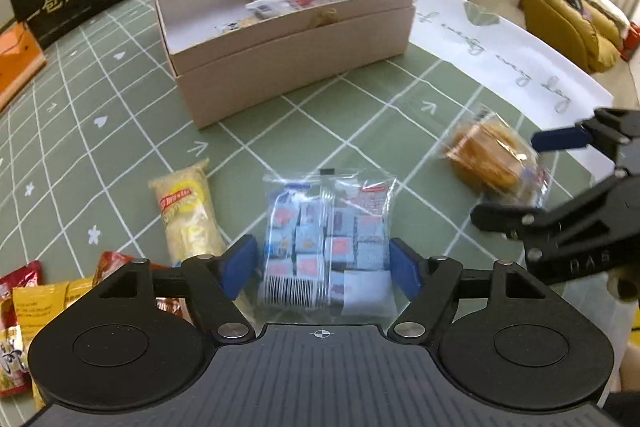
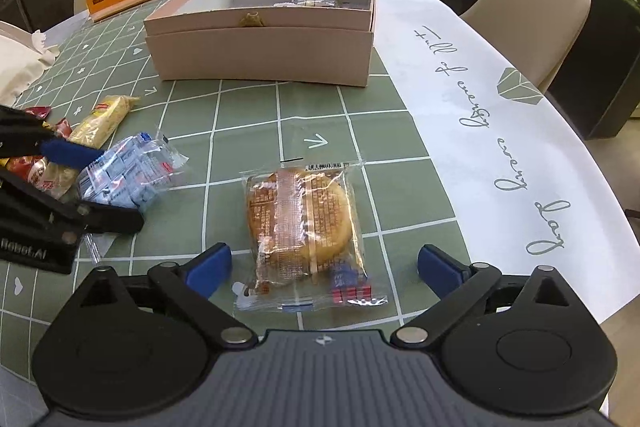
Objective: Organize snacks
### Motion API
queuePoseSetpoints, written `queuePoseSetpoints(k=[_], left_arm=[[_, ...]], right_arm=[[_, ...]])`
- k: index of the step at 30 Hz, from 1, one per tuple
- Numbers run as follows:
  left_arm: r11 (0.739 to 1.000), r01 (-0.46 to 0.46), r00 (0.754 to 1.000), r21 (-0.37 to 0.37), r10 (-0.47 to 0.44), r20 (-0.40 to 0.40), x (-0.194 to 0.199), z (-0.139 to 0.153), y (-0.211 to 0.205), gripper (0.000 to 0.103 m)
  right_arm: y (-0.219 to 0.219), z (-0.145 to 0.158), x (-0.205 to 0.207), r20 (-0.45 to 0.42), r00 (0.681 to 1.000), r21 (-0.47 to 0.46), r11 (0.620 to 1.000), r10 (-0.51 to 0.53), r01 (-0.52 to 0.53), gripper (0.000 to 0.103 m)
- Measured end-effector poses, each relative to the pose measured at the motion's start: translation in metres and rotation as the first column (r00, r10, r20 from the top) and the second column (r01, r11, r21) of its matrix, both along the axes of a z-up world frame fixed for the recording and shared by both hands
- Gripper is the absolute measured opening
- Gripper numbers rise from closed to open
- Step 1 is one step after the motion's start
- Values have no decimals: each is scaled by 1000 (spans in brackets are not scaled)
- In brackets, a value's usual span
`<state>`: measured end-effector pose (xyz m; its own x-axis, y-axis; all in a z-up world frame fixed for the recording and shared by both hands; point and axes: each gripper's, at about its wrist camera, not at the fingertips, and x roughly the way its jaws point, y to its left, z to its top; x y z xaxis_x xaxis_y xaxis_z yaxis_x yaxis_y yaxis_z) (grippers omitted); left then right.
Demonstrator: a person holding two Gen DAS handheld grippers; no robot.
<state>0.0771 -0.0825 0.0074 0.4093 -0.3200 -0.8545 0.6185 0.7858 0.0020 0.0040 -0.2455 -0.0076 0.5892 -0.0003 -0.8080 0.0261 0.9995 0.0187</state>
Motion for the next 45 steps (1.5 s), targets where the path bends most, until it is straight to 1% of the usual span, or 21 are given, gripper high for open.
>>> queuePoseSetpoints(k=[2,3,4,5,6,9,11,15,18,19,21,22,24,27,30,35,36,37,39,41,45], left_arm=[[1000,0,1000,15,0,-3,-1,1,-8,77],[1000,6,1000,28,-6,7,-4,1,-11,73],[1000,8,1000,20,-9,13,-7,2,-11,65],[1000,7,1000,-5,-7,4,-12,5,-9,65],[999,0,1000,-33,-1,-18,-15,6,-5,65],[994,-23,1000,-110,21,-19,-34,21,8,64],[980,-45,999,-194,49,20,-40,52,16,65],[932,-88,970,-351,160,181,-9,127,18,65],[869,-144,952,-473,252,173,38,160,12,67],[849,-158,954,-504,264,144,59,160,9,68],[835,-219,959,-504,280,47,106,143,-1,68],[834,-270,949,-482,314,13,123,132,-3,63],[816,-334,927,-471,376,-7,133,120,1,60],[778,-316,927,-543,374,-4,115,118,23,60],[739,-335,900,-585,435,34,83,124,63,60],[664,-468,821,-583,570,-9,49,111,138,60],[654,-497,803,-570,595,-18,42,107,151,60],[640,-535,779,-551,627,-28,33,101,166,60],[628,-580,750,-519,660,-41,19,91,187,60],[631,-607,744,-484,665,-67,4,82,211,60],[616,-651,727,-442,673,-133,-24,60,244,60]], right_arm=[[0,1,4,-7,1000,8,1000,1,0,96],[0,3,6,-4,1000,8,1000,-1,1,89],[1,5,7,2,1000,5,1000,0,0,71],[2,9,8,2,1000,13,1000,12,-12,60],[2,14,10,-14,1000,25,999,24,-23,53],[-6,39,7,-9,999,81,996,45,-44,53],[-15,61,0,22,999,101,994,41,-43,53],[-32,101,-13,103,993,94,994,50,-59,53],[-37,116,-8,136,988,72,994,69,-79,53],[-38,118,-5,146,986,70,993,78,-90,53],[-39,119,3,158,983,56,993,91,-101,53],[-38,118,7,157,983,52,993,94,-103,53],[-38,116,14,144,985,54,993,92,-101,53],[-43,117,16,146,983,60,991,109,-119,53],[-48,126,27,149,981,85,987,121,-135,53],[-36,159,93,225,964,156,972,140,-178,53],[-29,164,112,254,956,159,969,145,-189,55],[-23,166,131,276,950,162,968,144,-193,64],[-8,162,165,261,957,159,973,123,-168,72],[12,150,180,226,967,143,978,116,-151,72],[61,126,151,162,961,171,953,223,-250,72]])
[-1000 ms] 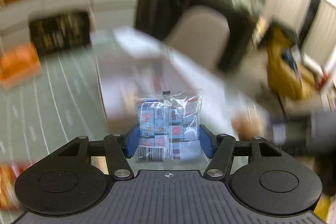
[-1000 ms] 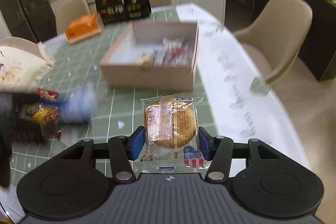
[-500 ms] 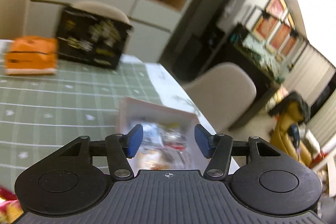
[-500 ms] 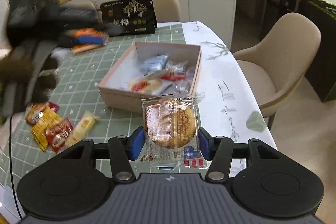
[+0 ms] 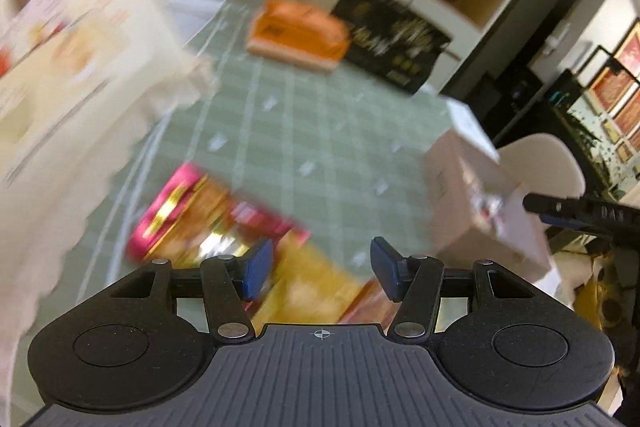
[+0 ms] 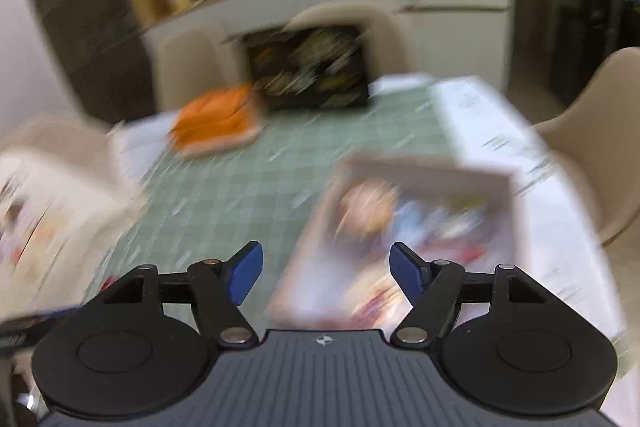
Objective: Organize snacks
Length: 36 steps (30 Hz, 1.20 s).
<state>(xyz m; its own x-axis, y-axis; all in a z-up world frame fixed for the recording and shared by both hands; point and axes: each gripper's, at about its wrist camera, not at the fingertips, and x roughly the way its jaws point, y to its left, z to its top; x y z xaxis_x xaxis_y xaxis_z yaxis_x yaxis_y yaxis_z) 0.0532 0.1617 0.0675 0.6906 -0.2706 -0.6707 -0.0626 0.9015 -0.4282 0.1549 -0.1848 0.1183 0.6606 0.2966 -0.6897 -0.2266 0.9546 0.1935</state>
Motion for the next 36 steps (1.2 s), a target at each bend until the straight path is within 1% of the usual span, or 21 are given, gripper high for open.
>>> queuePoseSetpoints(k=[2,5,10,11,12,13,14,15,17,19,22,24,25,27,28,30,32,33,34,35,36], left_arm=[[1000,0,999,-11,0,-38,-13,-12,11,60],[1000,24,998,-8,-24,-55,-39,-19,18,60],[996,84,995,14,-83,-49,-50,-16,25,59],[995,98,994,19,-97,-40,-51,-13,26,59],[994,109,994,22,-109,-29,-52,-9,25,58],[992,124,992,20,-124,-15,-53,-7,26,58],[991,135,991,13,-135,-7,-53,-6,27,58],[990,144,990,3,-144,-2,-50,-7,26,58],[987,157,987,-18,-158,-5,-46,-13,24,58],[984,175,984,-44,-176,-16,-42,-20,16,58],[972,228,973,-59,-229,-15,-39,-27,-3,58],[961,273,962,-38,-273,-10,-39,-31,-20,58],[956,293,956,-24,-293,-10,-38,-33,-30,58],[945,326,945,10,-326,-6,-36,-35,-49,58],[939,341,940,39,-341,3,-36,-35,-59,58],[926,357,933,124,-361,9,-35,-35,-78,58],[915,344,937,209,-350,-11,-33,-35,-94,58],[908,344,937,239,-349,-25,-31,-36,-101,58],[901,348,935,258,-352,-34,-29,-37,-105,58],[891,354,933,284,-357,-45,-27,-38,-109,58],[881,355,933,311,-357,-54,-25,-38,-113,58]], right_arm=[[28,-12,-16,-28,998,-30,997,63,-64,72],[74,-36,-34,-99,985,-46,988,142,-147,72],[132,-68,-46,-126,977,-99,978,173,-186,71],[139,-73,-45,-137,975,-109,976,173,-189,70],[148,-81,-40,-152,974,-124,974,168,-187,65],[152,-88,-36,-171,972,-128,975,158,-181,52],[153,-93,-37,-195,969,-114,977,153,-177,50],[152,-92,-42,-195,971,-93,982,141,-162,49],[150,-90,-56,-210,964,-86,980,160,-182,46],[149,-88,-76,-227,954,-118,967,196,-227,43],[139,-81,-104,-226,951,-177,950,213,-255,43],[124,-69,-117,-196,959,-181,954,205,-241,45],[117,-64,-120,-181,965,-178,958,191,-224,49],[103,-59,-117,-162,978,-206,964,133,-166,51],[97,-59,-111,-159,982,-216,966,105,-139,51],[88,-66,-94,-164,983,-208,972,79,-113,51],[84,-75,-77,-174,982,-186,977,68,-101,51],[82,-81,-69,-192,978,-161,981,75,-107,45],[81,-86,-63,-215,972,-130,984,91,-121,35],[80,-88,-60,-227,968,-100,986,105,-131,29],[76,-89,-60,-227,967,-80,987,119,-140,29]])
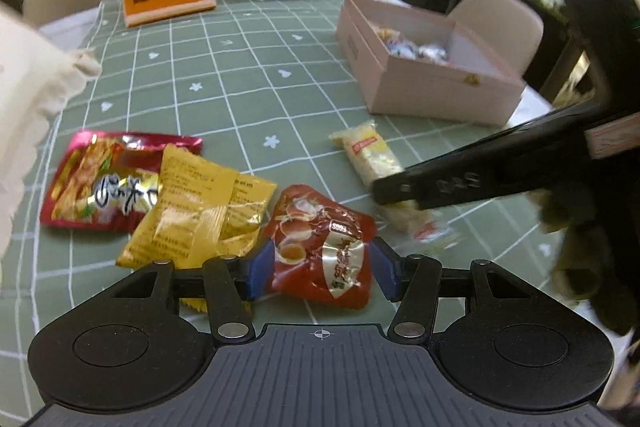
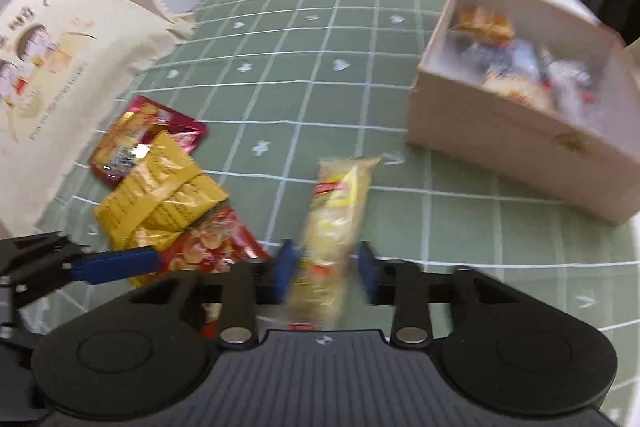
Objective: Organize snacks
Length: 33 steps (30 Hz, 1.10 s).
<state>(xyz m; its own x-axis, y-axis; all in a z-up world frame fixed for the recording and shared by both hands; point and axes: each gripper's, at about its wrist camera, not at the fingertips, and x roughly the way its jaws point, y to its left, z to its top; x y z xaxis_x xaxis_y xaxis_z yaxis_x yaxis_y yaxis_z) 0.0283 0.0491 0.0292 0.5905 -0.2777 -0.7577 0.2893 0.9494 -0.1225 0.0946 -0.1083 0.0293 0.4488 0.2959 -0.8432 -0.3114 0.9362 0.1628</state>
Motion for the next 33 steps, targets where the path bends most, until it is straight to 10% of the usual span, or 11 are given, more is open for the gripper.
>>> queuePoseSetpoints(k=[4,15,22,33], left_arm=[[994,-2,1000,113,0,16,8,-5,-20,60],[995,68,998,71,-67,-18,4,-3,-68,68],[994,-71,991,85,80,-109,21,-11,-73,71],[985,-151,976,82,162,-144,11,-11,-79,69]], right_arm=[[-27,2,-15,18,999,-5,999,50,-50,28],[-121,-9,-43,58,998,-37,999,34,-32,36],[-120,-16,-56,116,988,-45,994,104,-100,65],[-108,-22,-46,191,972,-54,991,134,-126,73]])
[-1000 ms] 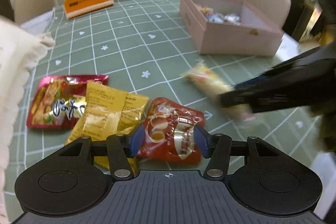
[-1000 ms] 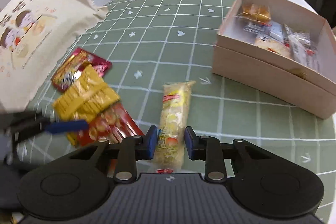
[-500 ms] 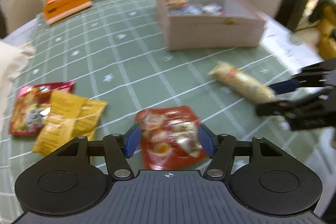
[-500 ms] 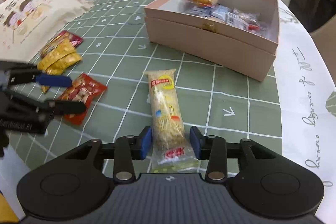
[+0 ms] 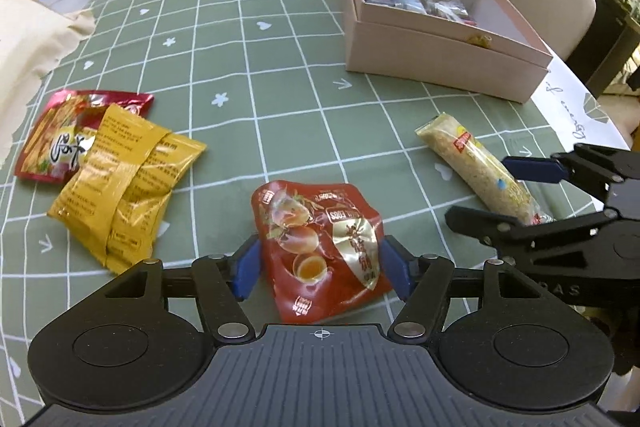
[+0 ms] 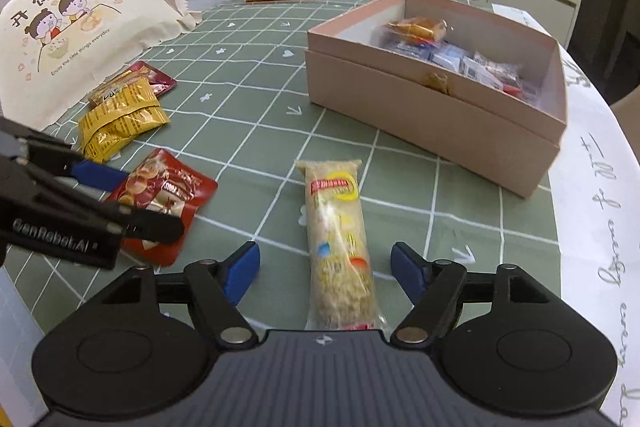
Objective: Organize snacks
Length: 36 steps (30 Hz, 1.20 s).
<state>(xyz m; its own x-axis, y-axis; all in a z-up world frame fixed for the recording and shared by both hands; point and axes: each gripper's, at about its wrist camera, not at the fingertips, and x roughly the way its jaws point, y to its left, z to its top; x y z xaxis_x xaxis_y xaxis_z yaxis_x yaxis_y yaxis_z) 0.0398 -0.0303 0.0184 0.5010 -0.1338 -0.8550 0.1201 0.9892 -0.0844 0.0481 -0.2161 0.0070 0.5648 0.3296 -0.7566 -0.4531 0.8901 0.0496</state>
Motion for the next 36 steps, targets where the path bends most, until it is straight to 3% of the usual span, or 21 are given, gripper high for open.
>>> queuePoseSetpoints(k=[2,4,6,11,15,17,18,19,24,29,33,36], left_arm=[[1000,0,1000,1,0,8,-2,0,0,69],[1000,-9,1000,-9,9,14,-3,-1,0,69],[1000,-19,1000,-24,20,17,-6,-1,2,67],[987,-80,996,-136,84,26,-29,-1,16,56],[977,-180,980,-117,188,62,-55,0,35,55],[963,-244,965,-118,253,68,-68,1,53,52],[952,-279,955,-128,289,65,-75,2,64,51],[943,-305,947,-135,316,62,-80,3,73,50],[893,-426,899,-146,435,41,-104,5,110,49],[867,-460,881,-191,472,22,-114,3,124,50],[875,-444,890,-191,456,17,-111,4,126,49],[867,-443,889,-229,458,12,-111,0,131,50]], right_arm=[[2,1,2,1,1000,-4,1000,23,-23,63],[6,5,1,1,998,-26,998,57,-57,31],[9,8,0,-18,996,-29,996,85,-86,29],[8,15,-6,-65,991,-11,993,117,-118,28],[17,22,-13,-67,982,-35,983,179,-182,31],[28,32,-17,-6,973,-54,972,229,-229,49],[37,37,-18,27,966,-54,965,258,-256,67],[46,42,-17,51,959,-45,960,277,-275,75],[113,50,10,71,931,26,932,358,-361,75],[202,41,47,-15,946,119,940,325,-321,75],[249,25,61,-81,927,-25,929,365,-368,66],[221,27,45,-79,892,-87,888,446,-451,65]])
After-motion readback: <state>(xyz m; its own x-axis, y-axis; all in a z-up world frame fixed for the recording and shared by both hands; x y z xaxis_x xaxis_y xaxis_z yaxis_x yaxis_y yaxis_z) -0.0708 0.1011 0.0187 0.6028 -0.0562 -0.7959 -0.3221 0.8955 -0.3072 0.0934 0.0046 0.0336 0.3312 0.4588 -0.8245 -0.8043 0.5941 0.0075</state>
